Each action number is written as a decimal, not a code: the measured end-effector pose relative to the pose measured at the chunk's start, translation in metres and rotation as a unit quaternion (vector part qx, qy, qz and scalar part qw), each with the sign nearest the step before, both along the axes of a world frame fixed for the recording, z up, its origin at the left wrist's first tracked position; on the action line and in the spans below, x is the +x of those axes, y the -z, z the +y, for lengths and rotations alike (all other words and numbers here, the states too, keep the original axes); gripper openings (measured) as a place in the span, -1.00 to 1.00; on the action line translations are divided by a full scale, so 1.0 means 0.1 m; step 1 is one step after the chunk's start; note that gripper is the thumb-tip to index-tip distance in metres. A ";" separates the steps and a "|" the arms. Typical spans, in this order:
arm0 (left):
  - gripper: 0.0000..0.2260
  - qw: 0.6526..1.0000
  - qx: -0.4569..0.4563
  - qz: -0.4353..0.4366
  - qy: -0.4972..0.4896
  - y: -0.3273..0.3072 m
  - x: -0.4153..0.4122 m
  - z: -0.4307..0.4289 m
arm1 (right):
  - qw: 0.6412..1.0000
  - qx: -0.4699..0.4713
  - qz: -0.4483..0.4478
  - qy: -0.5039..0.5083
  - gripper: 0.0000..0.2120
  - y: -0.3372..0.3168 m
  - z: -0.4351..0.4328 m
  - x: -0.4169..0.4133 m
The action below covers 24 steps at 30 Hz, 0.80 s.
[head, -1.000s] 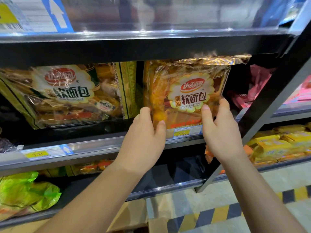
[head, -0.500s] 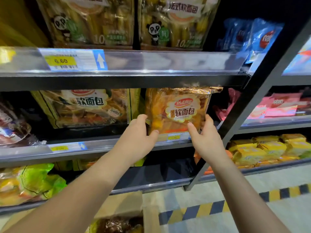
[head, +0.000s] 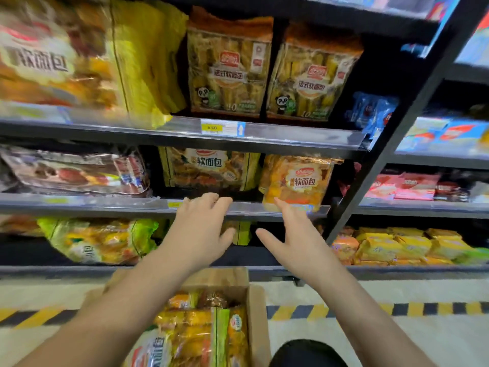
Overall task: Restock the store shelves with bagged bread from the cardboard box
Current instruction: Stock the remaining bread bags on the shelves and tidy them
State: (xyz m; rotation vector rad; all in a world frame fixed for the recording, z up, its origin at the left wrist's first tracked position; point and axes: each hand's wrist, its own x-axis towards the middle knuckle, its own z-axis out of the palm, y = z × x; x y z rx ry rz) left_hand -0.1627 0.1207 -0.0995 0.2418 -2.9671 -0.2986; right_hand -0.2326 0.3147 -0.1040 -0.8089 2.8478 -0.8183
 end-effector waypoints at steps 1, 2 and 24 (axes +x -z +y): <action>-0.42 1.000 -0.014 -0.003 -0.002 0.01 0.10 -0.02 | 1.000 0.016 0.006 -0.017 -0.24 -0.02 -0.04 0.11; -0.42 1.000 -0.027 -0.008 -0.004 0.02 0.26 -0.05 | 0.999 0.032 0.017 -0.035 -0.24 -0.04 -0.10 0.26; -0.49 0.977 -0.088 -0.181 -0.073 1.23 2.00 -0.65 | 0.965 0.219 0.023 -0.145 -0.44 1.03 -0.88 1.62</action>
